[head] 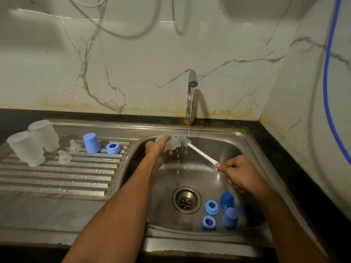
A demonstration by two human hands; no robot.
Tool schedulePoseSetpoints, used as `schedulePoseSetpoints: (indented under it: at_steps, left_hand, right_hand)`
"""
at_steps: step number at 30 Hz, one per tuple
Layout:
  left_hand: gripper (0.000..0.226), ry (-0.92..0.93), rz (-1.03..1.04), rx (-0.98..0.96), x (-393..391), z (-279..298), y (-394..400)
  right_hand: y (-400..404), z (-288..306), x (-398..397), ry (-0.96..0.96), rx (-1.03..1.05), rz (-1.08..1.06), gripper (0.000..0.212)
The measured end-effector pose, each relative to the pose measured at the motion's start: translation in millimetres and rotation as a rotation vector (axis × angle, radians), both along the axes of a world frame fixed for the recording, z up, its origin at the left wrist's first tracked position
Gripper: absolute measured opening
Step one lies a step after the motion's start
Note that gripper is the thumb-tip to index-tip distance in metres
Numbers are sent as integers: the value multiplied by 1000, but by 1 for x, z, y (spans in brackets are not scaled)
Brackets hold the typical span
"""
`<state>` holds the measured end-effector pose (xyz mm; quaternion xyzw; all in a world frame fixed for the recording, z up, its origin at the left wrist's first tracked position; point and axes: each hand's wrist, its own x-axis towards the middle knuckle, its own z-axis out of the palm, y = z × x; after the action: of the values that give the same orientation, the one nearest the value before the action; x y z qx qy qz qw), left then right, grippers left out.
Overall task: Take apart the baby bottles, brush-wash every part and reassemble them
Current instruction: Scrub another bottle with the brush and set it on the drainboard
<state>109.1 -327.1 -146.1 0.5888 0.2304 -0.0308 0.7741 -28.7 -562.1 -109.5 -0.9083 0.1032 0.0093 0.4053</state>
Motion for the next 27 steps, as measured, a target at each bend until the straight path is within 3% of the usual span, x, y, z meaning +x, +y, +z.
schedulePoseSetpoints:
  at_steps: [7,10,13,17,21,27]
  left_hand:
    - [59,-13,-133,-91,-3,7,0]
    - [50,-49,-227,-23,-4,5,0]
    - [59,-80,-223,0,0,6,3]
    - [77,-87,-162,104,10,3,15]
    - [57,-82,-209,308,-2,2,3]
    - [66,-112,-235,361,-8,1,-5]
  right_hand:
    - [28,-17,18,-178,-257,-45,35]
    - [24,-15,17,-184,-245,-49,34]
    - [13,-8,13,-142,-159,-30,32]
    - [2,-3,4,-88,-277,21,31]
    - [10,-11,10,-149,-283,10,33]
    - [15,-13,18,-190,-235,26,30]
